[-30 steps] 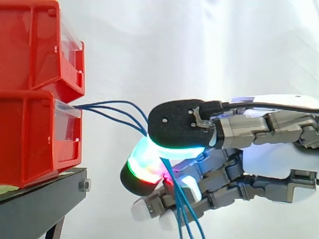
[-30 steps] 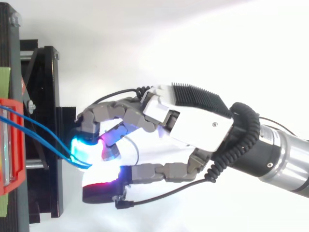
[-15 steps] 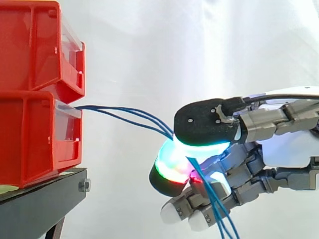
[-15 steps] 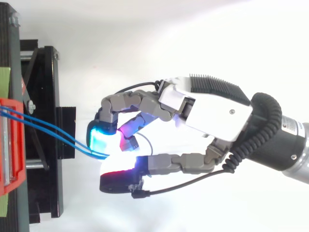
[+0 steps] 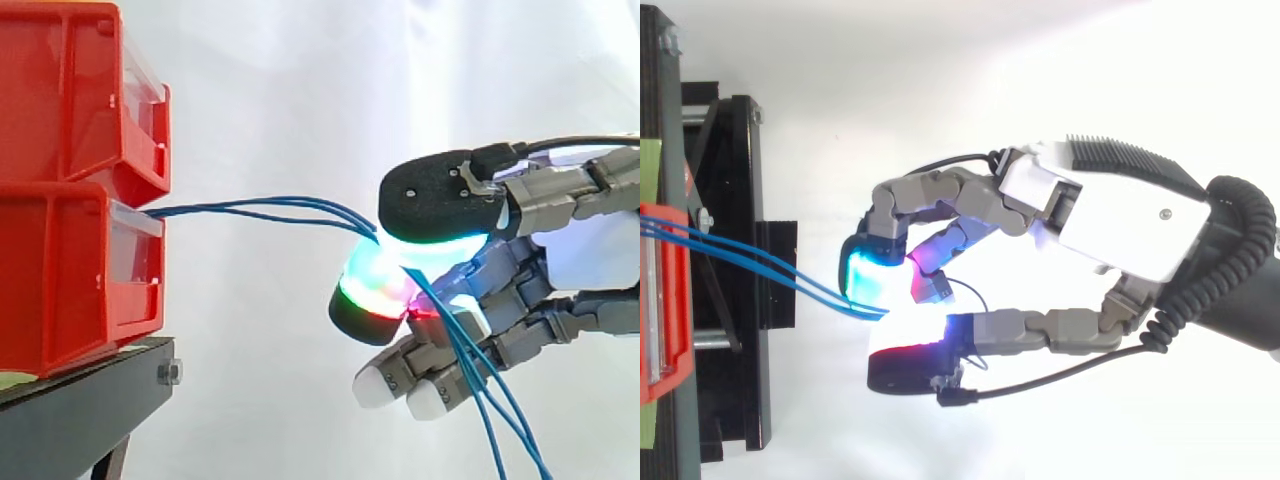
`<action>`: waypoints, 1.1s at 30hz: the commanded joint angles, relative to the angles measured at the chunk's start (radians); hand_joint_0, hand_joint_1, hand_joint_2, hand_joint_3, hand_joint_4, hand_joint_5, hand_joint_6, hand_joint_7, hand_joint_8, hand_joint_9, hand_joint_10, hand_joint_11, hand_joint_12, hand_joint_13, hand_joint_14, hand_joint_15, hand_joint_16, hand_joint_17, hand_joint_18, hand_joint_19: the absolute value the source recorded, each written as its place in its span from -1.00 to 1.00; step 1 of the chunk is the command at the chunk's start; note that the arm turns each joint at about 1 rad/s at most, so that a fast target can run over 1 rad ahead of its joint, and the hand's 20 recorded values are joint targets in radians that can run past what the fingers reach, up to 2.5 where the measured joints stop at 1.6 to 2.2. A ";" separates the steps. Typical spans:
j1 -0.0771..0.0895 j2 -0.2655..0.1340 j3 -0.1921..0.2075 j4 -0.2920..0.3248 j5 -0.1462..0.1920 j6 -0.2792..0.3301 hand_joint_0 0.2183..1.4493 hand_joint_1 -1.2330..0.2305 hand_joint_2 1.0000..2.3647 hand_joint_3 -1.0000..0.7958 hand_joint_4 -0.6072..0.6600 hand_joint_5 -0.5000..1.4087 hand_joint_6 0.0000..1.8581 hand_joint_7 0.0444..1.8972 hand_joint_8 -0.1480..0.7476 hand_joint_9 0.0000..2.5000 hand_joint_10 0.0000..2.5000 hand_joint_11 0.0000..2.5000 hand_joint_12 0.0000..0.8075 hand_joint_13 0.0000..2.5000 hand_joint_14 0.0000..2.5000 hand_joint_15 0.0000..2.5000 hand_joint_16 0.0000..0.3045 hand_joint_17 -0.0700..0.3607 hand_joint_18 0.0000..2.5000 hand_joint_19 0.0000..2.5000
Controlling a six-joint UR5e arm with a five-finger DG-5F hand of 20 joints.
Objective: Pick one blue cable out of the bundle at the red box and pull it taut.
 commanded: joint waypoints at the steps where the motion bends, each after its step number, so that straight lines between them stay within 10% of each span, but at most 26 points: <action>1: 0.000 0.003 0.000 -0.015 0.002 0.029 -0.29 -0.53 -0.95 0.12 -0.02 -0.65 -0.03 0.44 0.04 -0.26 -0.99 0.20 0.06 -0.51 -0.99 -0.77 -0.61 -0.06 -0.54 -0.77; 33: 0.005 0.001 0.006 -0.021 0.002 0.047 -0.20 -0.68 -0.97 -0.17 0.15 -0.72 -0.02 0.28 0.03 -0.46 -0.99 0.18 0.04 -0.62 -0.99 -0.82 -0.60 -0.04 -0.55 -0.85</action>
